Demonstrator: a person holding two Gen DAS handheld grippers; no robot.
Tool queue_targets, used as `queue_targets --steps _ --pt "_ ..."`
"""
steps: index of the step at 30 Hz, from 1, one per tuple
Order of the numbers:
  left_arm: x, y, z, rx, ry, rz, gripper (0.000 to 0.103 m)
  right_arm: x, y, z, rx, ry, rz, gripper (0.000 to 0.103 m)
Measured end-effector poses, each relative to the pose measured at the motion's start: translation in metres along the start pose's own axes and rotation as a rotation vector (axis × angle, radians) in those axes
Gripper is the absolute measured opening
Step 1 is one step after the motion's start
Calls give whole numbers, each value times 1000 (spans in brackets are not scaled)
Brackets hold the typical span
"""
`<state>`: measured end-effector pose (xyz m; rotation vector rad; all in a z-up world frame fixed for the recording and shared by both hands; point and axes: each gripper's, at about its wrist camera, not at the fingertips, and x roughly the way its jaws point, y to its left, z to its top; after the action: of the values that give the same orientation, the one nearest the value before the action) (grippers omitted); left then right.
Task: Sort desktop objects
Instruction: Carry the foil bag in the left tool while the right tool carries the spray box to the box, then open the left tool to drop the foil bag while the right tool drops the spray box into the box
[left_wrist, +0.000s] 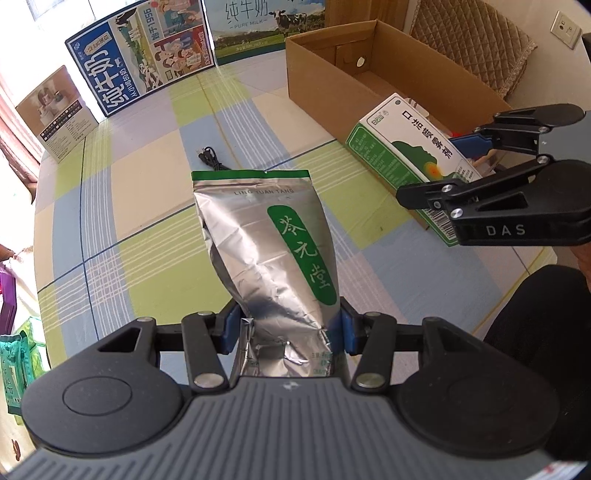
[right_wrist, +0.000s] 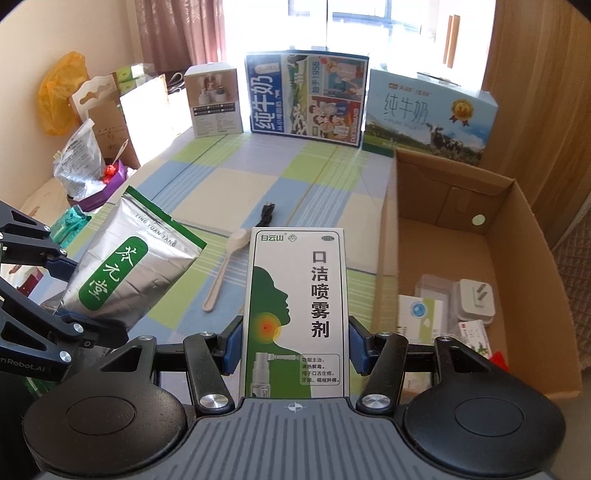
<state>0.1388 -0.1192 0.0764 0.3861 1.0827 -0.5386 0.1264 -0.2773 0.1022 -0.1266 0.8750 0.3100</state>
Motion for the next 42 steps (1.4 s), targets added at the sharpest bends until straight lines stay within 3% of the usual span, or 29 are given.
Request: queue_targets --steps 12,27,42 --pt "-9 -32 57 10 -47 -37 46 -24 -50 1 40 -30 -52 53" --pt "11 -84 114 -22 -78 -110 46 -44 -129 -8 104 -31 -129 53" --pt "34 -120 160 -82 -104 -158 46 -39 -177 -3 134 -24 -158 53"
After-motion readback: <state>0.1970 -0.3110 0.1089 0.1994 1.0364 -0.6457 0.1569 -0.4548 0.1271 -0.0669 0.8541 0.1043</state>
